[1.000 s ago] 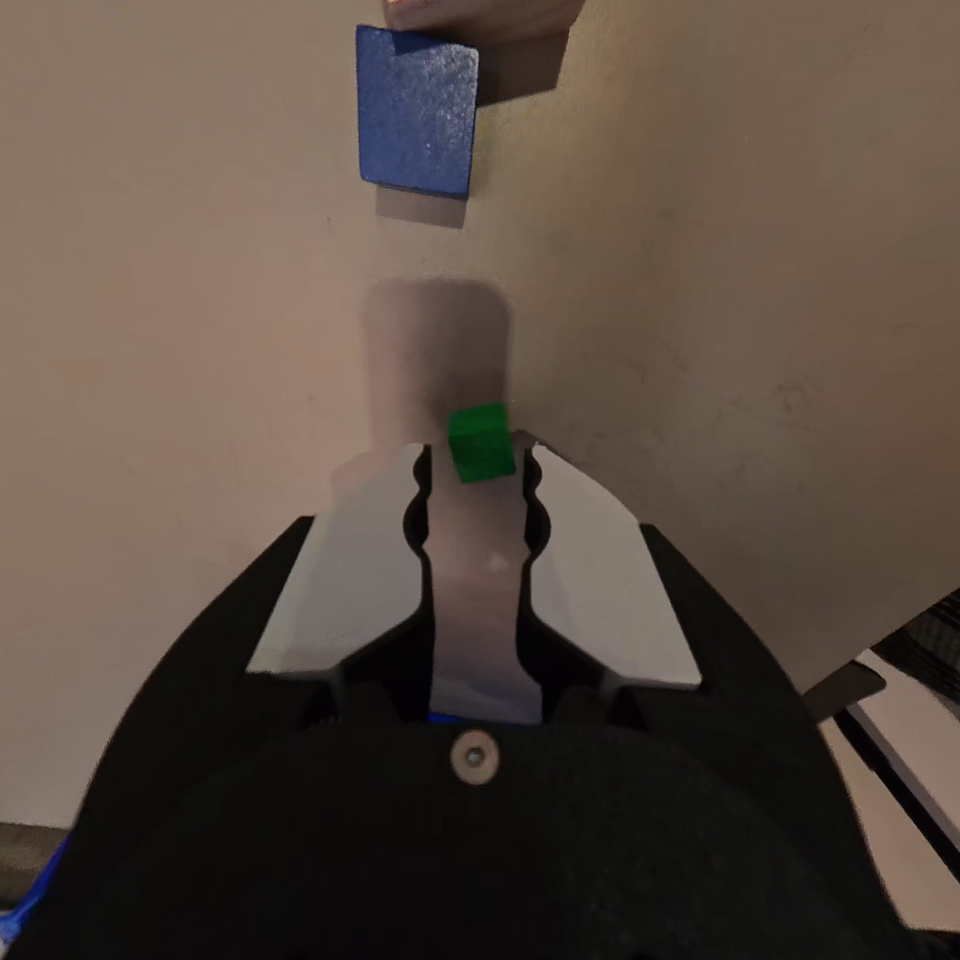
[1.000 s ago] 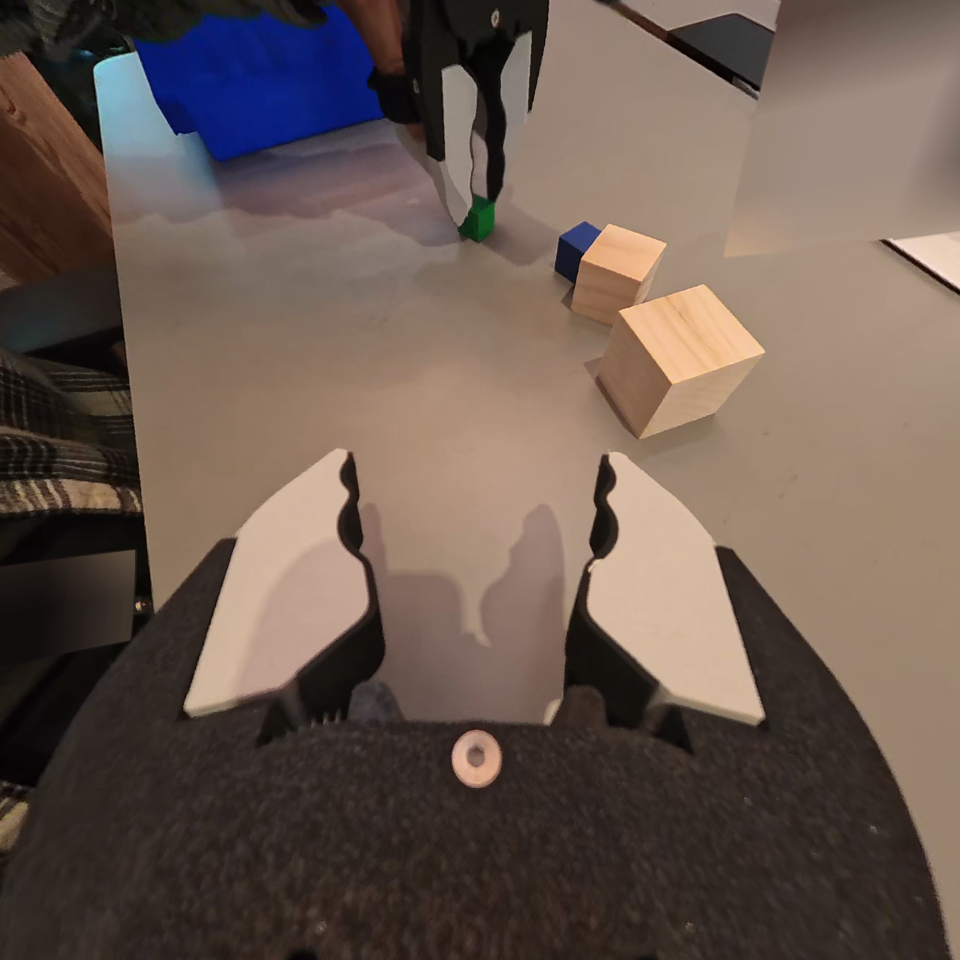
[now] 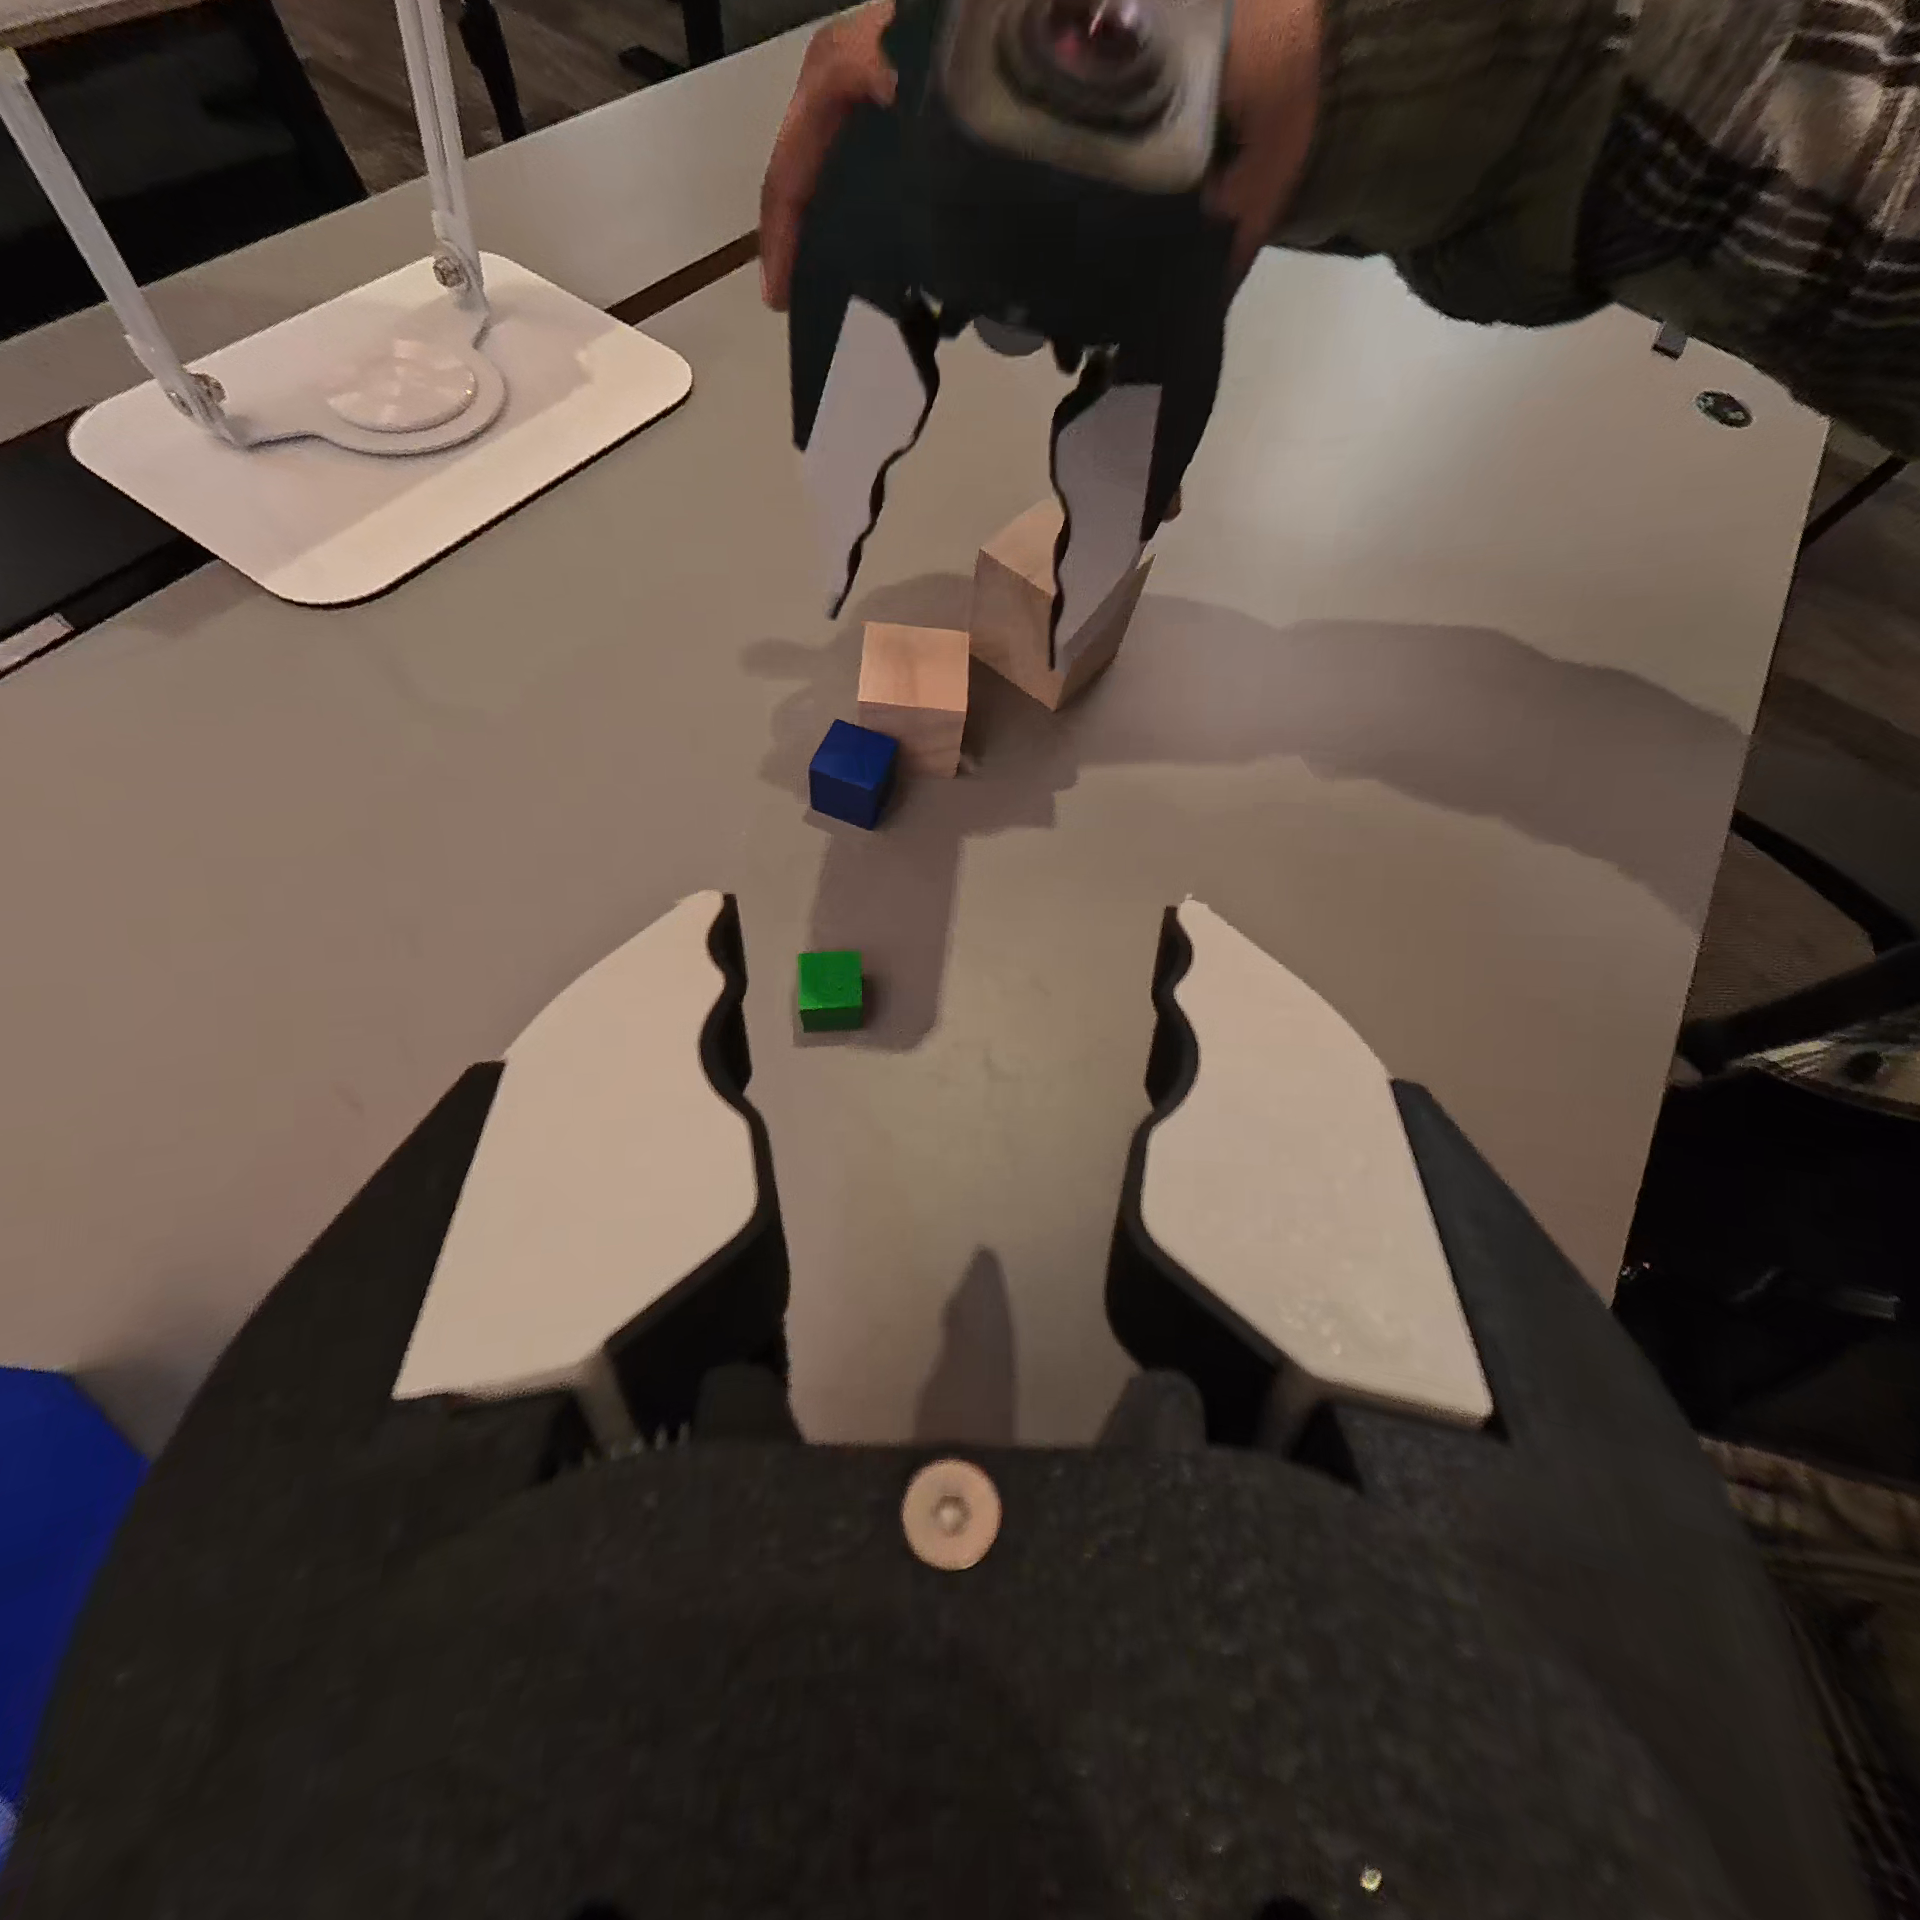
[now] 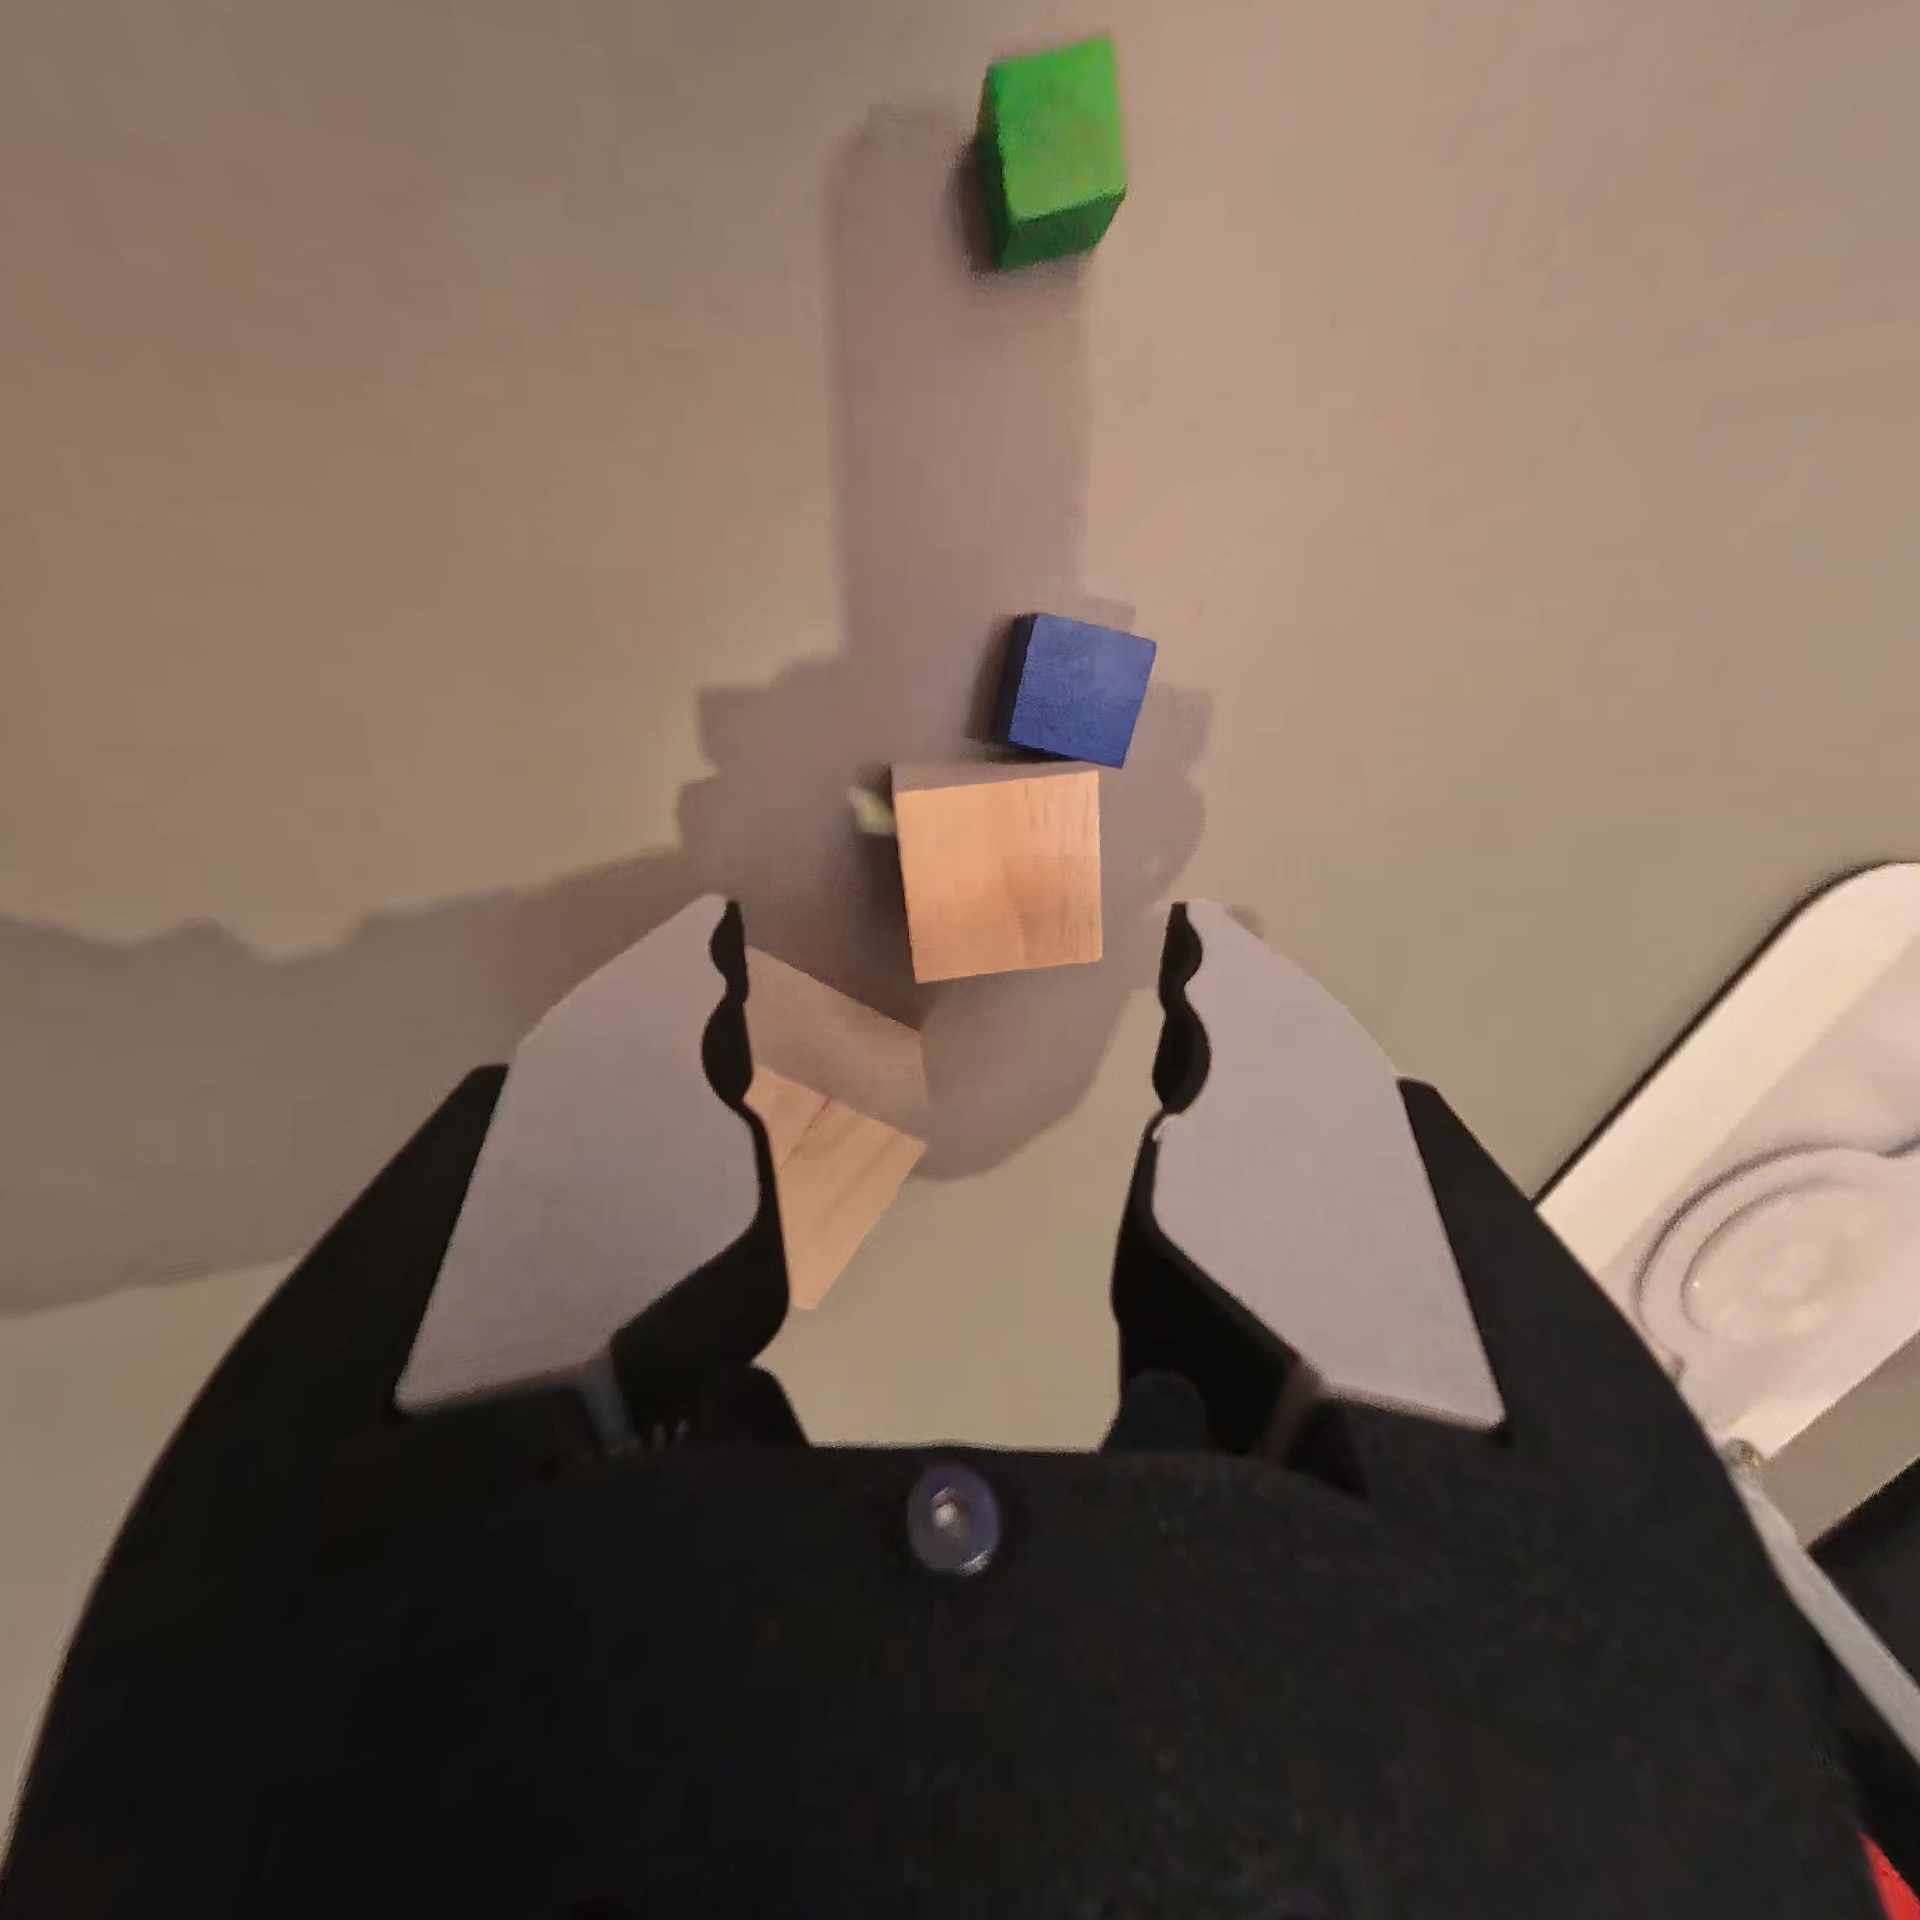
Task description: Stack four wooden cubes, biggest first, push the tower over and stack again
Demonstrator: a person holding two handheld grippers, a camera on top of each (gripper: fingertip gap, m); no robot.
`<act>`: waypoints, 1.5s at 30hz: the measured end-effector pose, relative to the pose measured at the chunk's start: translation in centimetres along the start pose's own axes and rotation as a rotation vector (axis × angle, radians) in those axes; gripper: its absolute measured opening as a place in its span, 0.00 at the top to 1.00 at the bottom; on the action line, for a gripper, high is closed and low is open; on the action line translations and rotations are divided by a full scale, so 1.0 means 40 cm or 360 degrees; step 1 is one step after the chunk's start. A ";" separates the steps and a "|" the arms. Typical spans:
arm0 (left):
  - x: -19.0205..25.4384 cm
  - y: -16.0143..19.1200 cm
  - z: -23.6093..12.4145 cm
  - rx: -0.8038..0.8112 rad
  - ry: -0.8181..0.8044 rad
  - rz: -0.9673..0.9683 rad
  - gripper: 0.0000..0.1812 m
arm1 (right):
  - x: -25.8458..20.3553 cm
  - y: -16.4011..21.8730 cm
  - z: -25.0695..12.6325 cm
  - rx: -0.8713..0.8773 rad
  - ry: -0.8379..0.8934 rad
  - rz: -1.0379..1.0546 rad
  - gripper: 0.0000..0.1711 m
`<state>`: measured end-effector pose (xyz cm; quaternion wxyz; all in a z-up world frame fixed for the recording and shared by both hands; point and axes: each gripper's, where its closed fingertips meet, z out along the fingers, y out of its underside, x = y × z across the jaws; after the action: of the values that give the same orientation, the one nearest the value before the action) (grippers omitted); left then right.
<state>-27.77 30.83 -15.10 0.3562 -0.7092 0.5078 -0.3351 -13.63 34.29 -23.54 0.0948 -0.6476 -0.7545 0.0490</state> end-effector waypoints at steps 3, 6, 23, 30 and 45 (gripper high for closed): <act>-0.002 -0.002 -0.007 0.0012 -0.0019 0.0029 0.59 | 0.008 0.007 0.036 -0.0132 -0.0065 -0.0061 0.55; -0.008 -0.006 -0.018 0.0042 -0.0037 0.0033 0.59 | 0.016 0.009 0.071 -0.0202 -0.0116 -0.0075 0.56; 0.010 -0.037 -0.061 0.0199 -0.0007 0.0047 0.63 | -0.027 0.094 -0.140 -0.0355 0.0076 0.0849 0.74; 0.027 -0.042 -0.059 0.0193 0.0014 0.0072 0.63 | -0.095 0.139 -0.114 -0.0344 0.0032 0.0944 0.74; 0.004 -0.026 -0.054 0.0154 -0.0033 0.0077 0.64 | -0.102 0.137 -0.070 -0.0373 -0.0045 0.0857 0.74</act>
<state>-29.03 30.56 -13.10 0.4032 -0.6821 0.5044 -0.3432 -7.14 30.98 -22.19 -0.0074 -0.8302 -0.5574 -0.0061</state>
